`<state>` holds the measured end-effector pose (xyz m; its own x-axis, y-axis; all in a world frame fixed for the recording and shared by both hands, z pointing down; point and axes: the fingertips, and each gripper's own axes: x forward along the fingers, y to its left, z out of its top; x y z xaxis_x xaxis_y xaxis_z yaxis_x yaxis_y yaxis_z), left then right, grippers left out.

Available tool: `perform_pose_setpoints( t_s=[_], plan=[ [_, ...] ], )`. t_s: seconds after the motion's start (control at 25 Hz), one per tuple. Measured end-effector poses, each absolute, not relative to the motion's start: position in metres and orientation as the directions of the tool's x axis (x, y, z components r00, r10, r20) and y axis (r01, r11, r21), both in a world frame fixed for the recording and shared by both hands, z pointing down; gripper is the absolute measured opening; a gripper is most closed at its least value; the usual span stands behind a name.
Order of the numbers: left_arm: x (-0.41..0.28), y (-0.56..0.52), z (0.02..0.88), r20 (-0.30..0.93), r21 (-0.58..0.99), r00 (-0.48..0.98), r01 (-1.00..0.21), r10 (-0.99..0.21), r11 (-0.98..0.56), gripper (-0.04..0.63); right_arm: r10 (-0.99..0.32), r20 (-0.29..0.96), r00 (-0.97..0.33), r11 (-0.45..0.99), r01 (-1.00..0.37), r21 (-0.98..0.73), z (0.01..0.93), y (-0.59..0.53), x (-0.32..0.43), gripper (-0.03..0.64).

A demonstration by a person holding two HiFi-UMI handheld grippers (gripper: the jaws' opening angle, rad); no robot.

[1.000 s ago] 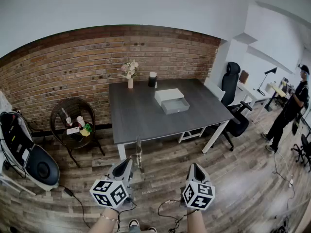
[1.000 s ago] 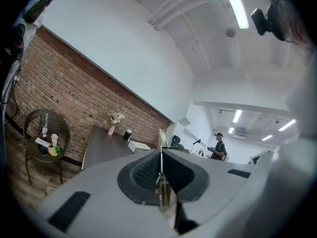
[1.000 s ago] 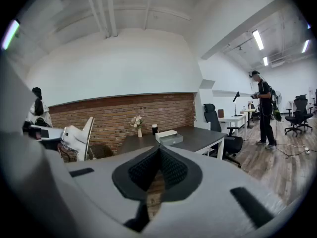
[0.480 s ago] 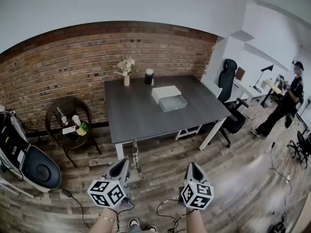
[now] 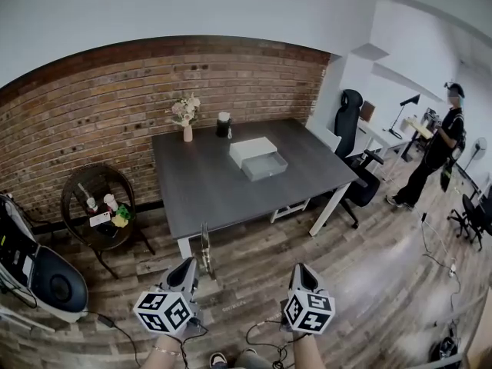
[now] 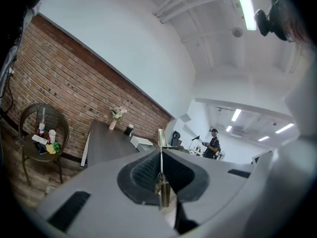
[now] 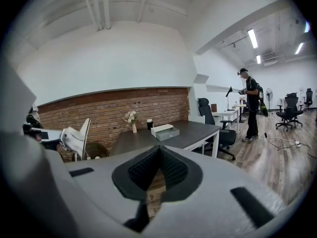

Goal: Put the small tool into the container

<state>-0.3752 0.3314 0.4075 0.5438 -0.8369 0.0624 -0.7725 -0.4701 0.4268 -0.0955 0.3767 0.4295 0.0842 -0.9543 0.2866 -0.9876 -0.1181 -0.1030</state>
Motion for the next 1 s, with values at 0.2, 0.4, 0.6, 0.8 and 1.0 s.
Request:
perform_pose_setpoints(
  t_s=[0.2, 0.4, 0.6, 0.8, 1.0],
  plan=[
    [-0.364, 0.316, 0.416, 0.073, 0.425, 0.561, -0.765, -0.825, -0.483, 0.009, -0.947, 0.299, 0.114, -0.152, -0.983, -0.107, 0.437, 0.367, -0.081, 0.002],
    [-0.345, 0.290, 0.418, 0.068, 0.424, 0.569, -0.760, -0.820, -0.492, 0.009, -0.945, 0.302, 0.128, -0.168, -0.979, -0.112, 0.443, 0.342, -0.063, 0.002],
    [-0.324, 0.255, 0.418, 0.072, 0.419, 0.567, -0.764, -0.820, -0.491, 0.009, -0.947, 0.297, 0.123, -0.160, -0.982, -0.103, 0.441, 0.302, -0.043, 0.002],
    [-0.300, 0.215, 0.414, 0.068, 0.418, 0.556, -0.770, -0.828, -0.482, 0.009, -0.953, 0.285, 0.102, -0.135, -0.986, -0.099, 0.433, 0.256, -0.020, 0.002],
    [-0.272, 0.176, 0.412, 0.067, 0.418, 0.541, -0.778, -0.838, -0.469, 0.009, -0.956, 0.283, 0.073, -0.107, -0.989, -0.106, 0.430, 0.211, 0.007, 0.002]
  ],
)
